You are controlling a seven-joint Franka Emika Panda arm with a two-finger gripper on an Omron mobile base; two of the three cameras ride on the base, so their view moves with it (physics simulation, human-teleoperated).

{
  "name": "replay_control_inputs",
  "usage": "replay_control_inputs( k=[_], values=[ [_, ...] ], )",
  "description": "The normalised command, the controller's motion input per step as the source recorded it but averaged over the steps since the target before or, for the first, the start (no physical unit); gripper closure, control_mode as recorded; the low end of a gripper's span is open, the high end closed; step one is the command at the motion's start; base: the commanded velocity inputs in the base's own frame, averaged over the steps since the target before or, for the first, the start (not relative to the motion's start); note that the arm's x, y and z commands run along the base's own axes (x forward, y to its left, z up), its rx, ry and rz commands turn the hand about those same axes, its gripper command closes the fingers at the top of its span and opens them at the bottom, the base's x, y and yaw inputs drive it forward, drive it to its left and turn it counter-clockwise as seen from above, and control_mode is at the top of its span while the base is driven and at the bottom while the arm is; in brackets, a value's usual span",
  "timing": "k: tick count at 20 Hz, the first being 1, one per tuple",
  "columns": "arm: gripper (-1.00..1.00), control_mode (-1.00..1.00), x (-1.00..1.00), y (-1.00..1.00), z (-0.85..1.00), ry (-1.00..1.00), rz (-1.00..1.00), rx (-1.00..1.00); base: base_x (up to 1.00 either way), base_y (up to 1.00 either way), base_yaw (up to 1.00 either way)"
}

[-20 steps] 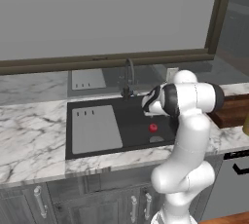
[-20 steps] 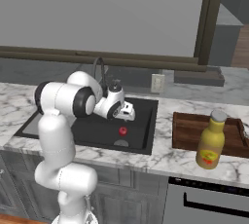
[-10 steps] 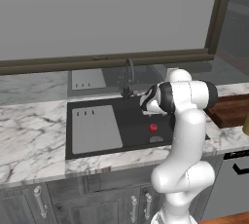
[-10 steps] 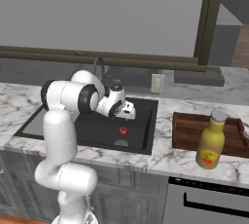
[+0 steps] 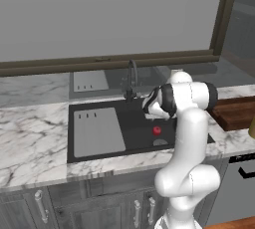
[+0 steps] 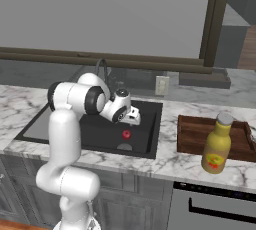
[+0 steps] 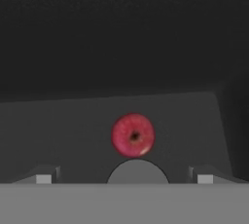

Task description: Pick up all produce items and place them in the sink. Turn on the sink faucet to wash them. Then turn the sink off and put them in the tray.

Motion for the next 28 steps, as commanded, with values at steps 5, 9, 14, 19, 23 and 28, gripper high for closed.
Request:
replay_control_inputs(
  k=[5,9,14,19,23,28],
  values=[
    [-1.0,-1.0,-0.1,-0.09,-0.14,0.0,0.0,0.01,0.0,0.0,0.0],
    [-1.0,-1.0,-0.02,-0.07,-0.17,0.0,0.0,0.0,0.0,0.0,0.0],
    [-1.0,-1.0,0.0,-0.01,-0.2,0.0,0.0,0.0,0.0,0.0,0.0],
    [-1.0,-1.0,0.0,0.0,-0.23,0.0,0.0,0.0,0.0,0.0,0.0],
    [-1.0,-1.0,0.0,0.0,-0.22,0.0,0.0,0.0,0.0,0.0,0.0],
    [-1.0,-1.0,0.0,0.0,-0.2,0.0,0.0,0.0,0.0,0.0,0.0]
  ],
)
